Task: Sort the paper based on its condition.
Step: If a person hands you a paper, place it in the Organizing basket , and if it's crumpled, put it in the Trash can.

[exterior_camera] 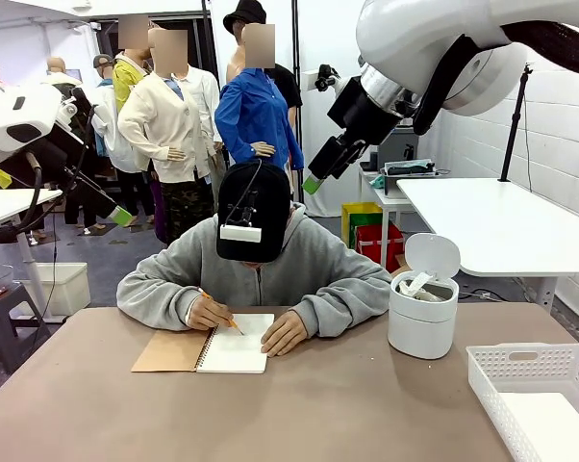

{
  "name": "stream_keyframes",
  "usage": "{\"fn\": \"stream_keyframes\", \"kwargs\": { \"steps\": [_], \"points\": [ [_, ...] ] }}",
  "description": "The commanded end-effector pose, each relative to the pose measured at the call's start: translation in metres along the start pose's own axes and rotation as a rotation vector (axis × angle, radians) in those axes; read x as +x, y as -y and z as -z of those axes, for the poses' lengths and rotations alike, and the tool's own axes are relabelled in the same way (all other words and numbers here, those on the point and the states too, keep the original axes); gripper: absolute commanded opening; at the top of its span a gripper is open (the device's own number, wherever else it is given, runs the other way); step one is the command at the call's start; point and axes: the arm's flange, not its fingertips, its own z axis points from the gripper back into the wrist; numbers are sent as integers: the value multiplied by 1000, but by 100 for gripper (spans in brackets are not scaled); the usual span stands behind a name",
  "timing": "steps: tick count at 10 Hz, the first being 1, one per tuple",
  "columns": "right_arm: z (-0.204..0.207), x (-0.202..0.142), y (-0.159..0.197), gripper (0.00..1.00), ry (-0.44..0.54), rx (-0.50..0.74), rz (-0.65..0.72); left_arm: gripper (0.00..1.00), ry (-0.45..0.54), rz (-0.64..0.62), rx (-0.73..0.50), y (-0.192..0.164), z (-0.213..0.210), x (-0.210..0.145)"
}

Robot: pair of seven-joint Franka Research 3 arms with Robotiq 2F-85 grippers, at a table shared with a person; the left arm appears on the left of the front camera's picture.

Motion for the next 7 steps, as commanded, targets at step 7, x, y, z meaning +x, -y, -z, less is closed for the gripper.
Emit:
{"fn": "stream_keyframes", "kwargs": {
  "steps": [7],
  "points": [
    [0,0,0,100,0,0,-7,100,1,-2,0,-1,0,-1]
  ]
}}
